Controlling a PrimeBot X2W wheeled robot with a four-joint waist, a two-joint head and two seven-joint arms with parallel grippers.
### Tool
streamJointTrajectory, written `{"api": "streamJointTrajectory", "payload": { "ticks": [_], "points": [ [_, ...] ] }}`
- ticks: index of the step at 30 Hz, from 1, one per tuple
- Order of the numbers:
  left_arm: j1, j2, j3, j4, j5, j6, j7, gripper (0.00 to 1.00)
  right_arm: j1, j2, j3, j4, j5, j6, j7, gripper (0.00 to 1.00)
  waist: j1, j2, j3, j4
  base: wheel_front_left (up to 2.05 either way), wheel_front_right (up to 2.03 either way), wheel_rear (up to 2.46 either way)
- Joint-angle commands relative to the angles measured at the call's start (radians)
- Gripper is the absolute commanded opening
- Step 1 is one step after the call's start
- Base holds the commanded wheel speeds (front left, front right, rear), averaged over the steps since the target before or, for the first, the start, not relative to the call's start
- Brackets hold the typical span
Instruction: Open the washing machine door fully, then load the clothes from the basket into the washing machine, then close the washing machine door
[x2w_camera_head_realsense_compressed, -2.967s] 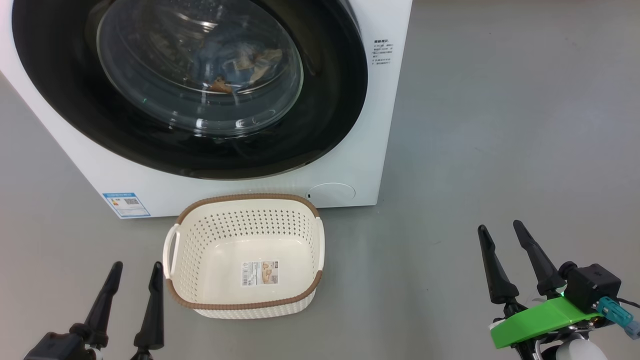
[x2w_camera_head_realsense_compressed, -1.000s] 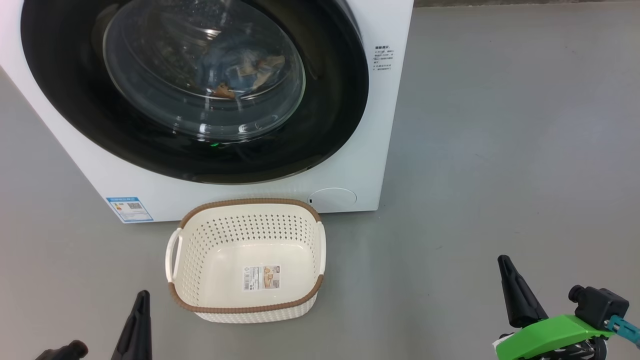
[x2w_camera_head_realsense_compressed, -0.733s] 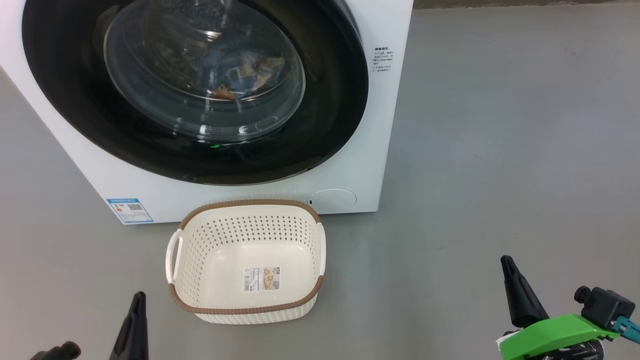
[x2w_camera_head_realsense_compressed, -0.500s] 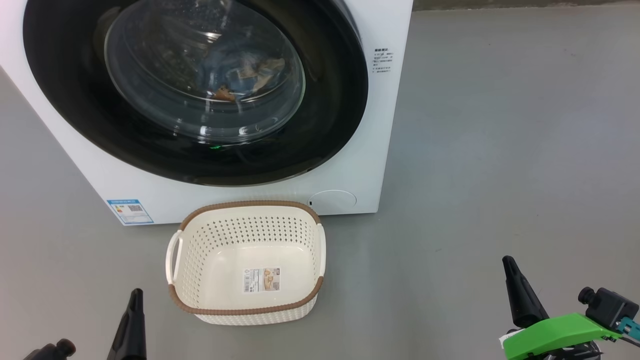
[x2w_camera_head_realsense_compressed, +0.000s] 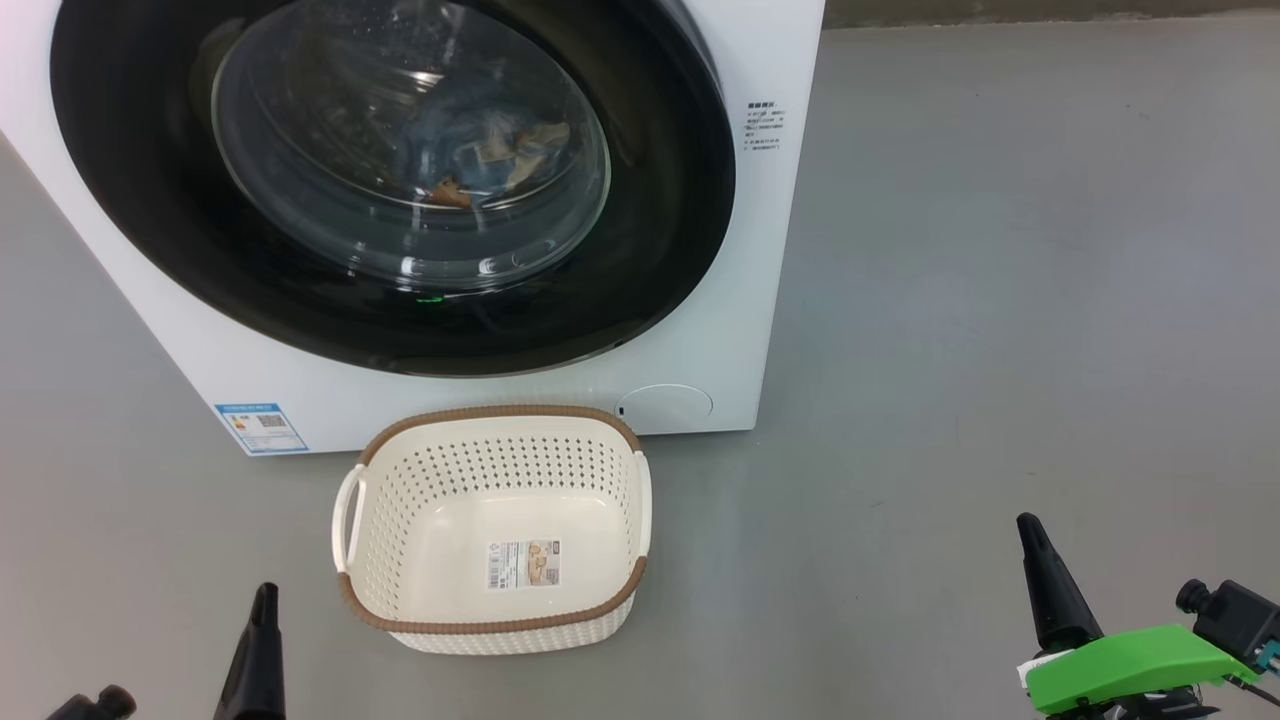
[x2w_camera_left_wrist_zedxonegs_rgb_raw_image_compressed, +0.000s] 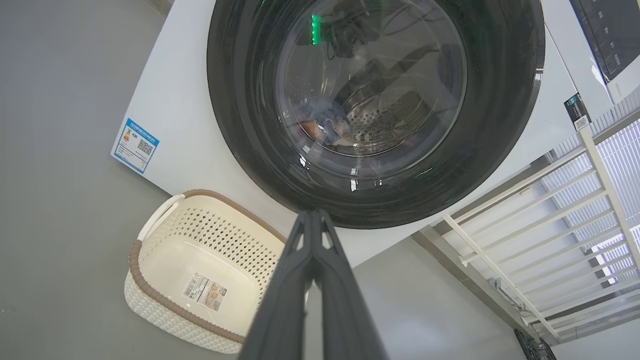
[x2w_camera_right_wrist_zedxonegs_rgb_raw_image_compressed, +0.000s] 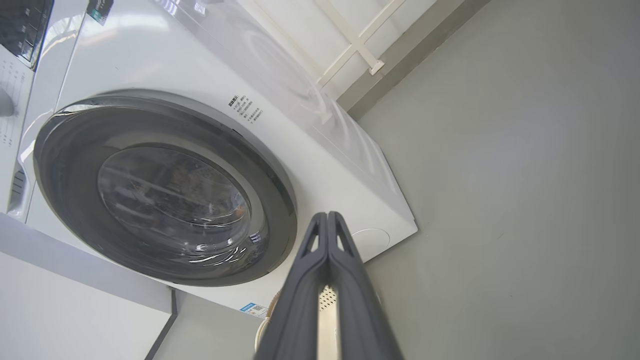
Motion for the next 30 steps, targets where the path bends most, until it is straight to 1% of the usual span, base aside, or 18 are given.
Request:
{"api": "streamJointTrajectory", "payload": {
  "ticks": [1, 30],
  "points": [
    [-0.049, 0.014, 0.025, -0.016, -0.025, -0.001, 0.004, 0.0, -0.033, -0.001, 0.007, -0.023, 0.028, -0.001, 0.005, 0.0, -0.0001, 0.0, -0.001, 0.0, 0.0, 0.0, 0.0],
    [-0.084, -0.003, 0.071, 0.019, -0.32, -0.002, 0.086, 0.0, -0.039, 0.01, -0.024, -0.022, 0.333, -0.002, 0.091, 0.0, -0.0001, 0.0, -0.016, -0.001, 0.0, 0.0, 0.0]
  ]
}}
